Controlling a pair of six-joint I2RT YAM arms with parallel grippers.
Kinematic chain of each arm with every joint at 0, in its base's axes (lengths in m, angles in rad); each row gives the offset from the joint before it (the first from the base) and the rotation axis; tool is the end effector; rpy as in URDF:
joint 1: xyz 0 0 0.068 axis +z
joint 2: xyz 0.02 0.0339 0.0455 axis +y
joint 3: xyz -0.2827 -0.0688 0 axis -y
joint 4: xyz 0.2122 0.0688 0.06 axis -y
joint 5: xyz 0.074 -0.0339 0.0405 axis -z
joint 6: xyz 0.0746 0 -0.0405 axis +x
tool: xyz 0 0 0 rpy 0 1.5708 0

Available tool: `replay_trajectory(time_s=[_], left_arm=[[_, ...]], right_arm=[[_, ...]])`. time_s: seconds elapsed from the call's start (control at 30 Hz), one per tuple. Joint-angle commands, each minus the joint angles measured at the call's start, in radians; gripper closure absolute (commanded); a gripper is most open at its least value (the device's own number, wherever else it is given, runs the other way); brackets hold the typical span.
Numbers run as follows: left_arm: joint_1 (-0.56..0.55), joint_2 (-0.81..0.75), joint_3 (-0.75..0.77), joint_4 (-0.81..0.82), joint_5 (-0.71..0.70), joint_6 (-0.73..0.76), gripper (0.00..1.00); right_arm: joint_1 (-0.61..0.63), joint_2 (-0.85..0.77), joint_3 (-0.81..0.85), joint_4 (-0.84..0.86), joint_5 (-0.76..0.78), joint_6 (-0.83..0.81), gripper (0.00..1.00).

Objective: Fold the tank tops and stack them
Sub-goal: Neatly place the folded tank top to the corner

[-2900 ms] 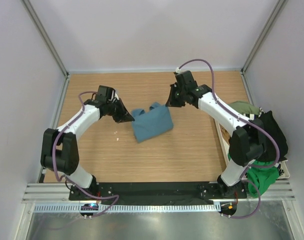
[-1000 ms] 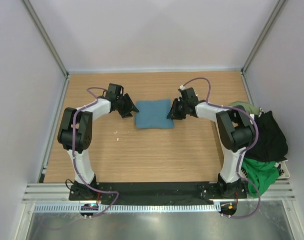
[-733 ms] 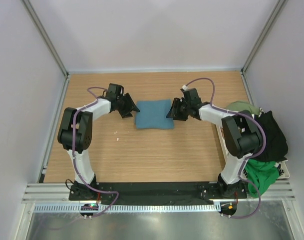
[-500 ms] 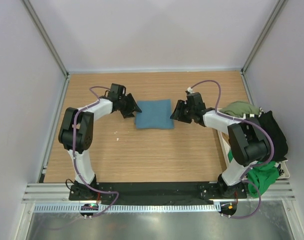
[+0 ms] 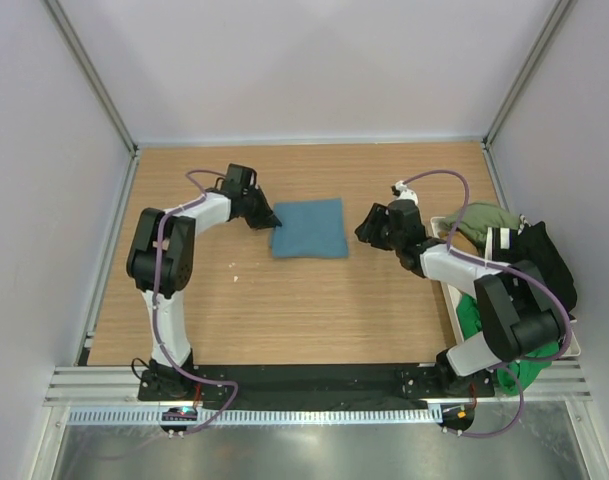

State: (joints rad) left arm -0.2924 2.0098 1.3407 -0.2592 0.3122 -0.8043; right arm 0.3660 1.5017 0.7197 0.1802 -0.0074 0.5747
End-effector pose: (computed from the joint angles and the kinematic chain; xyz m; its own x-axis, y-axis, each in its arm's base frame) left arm 0.4058 -0.1461 0.1688 -0.8563 -0.4581 -0.2385 -0.2397 0.7615 -0.6022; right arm 0.2947 0.1135 0.2044 -0.6413 0.3363 -0.6896 -0.0178 0.8920 0.4516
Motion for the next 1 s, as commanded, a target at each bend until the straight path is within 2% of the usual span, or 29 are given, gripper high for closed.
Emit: replay_trajectory(time_s=[0.0, 0.17, 0.27, 0.37, 0.43, 0.47, 0.53, 0.57, 0.63, 0.67, 0.7, 0.77, 0.8, 0.83, 0.97], left_arm=[[0.004, 0.018, 0.040, 0.011, 0.015, 0.010, 0.98], [0.085, -0.017, 0.002, 0.006, 0.024, 0.004, 1.00], [0.185, -0.092, -0.069, 0.006, -0.004, 0.008, 1.00], [0.333, -0.173, -0.164, 0.017, -0.024, -0.013, 1.00], [0.458, -0.227, -0.280, 0.050, -0.027, -0.059, 0.99], [0.522, -0.302, -0.401, 0.122, -0.031, -0.126, 0.89], [0.562, -0.380, -0.515, 0.223, -0.041, -0.179, 0.67], [0.575, -0.464, -0.555, 0.253, -0.089, -0.194, 0.56], [0.590, -0.546, -0.621, 0.239, -0.155, -0.200, 0.38], [0.593, -0.616, -0.629, 0.174, -0.239, -0.202, 0.31], [0.596, -0.656, -0.630, 0.138, -0.275, -0.202, 0.18], [0.596, -0.722, -0.624, 0.048, -0.333, -0.191, 0.12], [0.596, -0.793, -0.614, 0.019, -0.372, -0.187, 0.04], [0.596, -0.824, -0.604, -0.035, -0.390, -0.177, 0.02], [0.593, -0.947, -0.563, -0.074, -0.331, -0.095, 0.00]], right_arm=[[-0.004, -0.052, -0.012, 0.096, 0.072, 0.008, 0.48], [-0.004, -0.057, -0.020, 0.099, 0.081, 0.008, 0.48], [-0.006, -0.063, -0.026, 0.104, 0.092, 0.014, 0.48], [-0.004, -0.073, -0.035, 0.102, 0.113, 0.020, 0.49], [-0.006, -0.084, -0.040, 0.104, 0.121, 0.024, 0.48], [-0.004, -0.086, -0.043, 0.105, 0.121, 0.027, 0.49], [-0.004, -0.089, -0.043, 0.105, 0.122, 0.027, 0.49], [-0.004, -0.087, -0.043, 0.105, 0.124, 0.027, 0.49], [-0.004, -0.093, -0.045, 0.101, 0.126, 0.027, 0.49], [-0.004, -0.097, -0.051, 0.099, 0.133, 0.027, 0.48], [-0.004, -0.103, -0.054, 0.099, 0.135, 0.027, 0.49], [-0.004, -0.123, -0.068, 0.105, 0.147, 0.024, 0.48], [-0.006, -0.129, -0.069, 0.107, 0.150, 0.021, 0.48], [-0.004, -0.133, -0.071, 0.104, 0.155, 0.014, 0.48], [-0.004, -0.205, -0.066, 0.039, 0.254, 0.010, 0.48]])
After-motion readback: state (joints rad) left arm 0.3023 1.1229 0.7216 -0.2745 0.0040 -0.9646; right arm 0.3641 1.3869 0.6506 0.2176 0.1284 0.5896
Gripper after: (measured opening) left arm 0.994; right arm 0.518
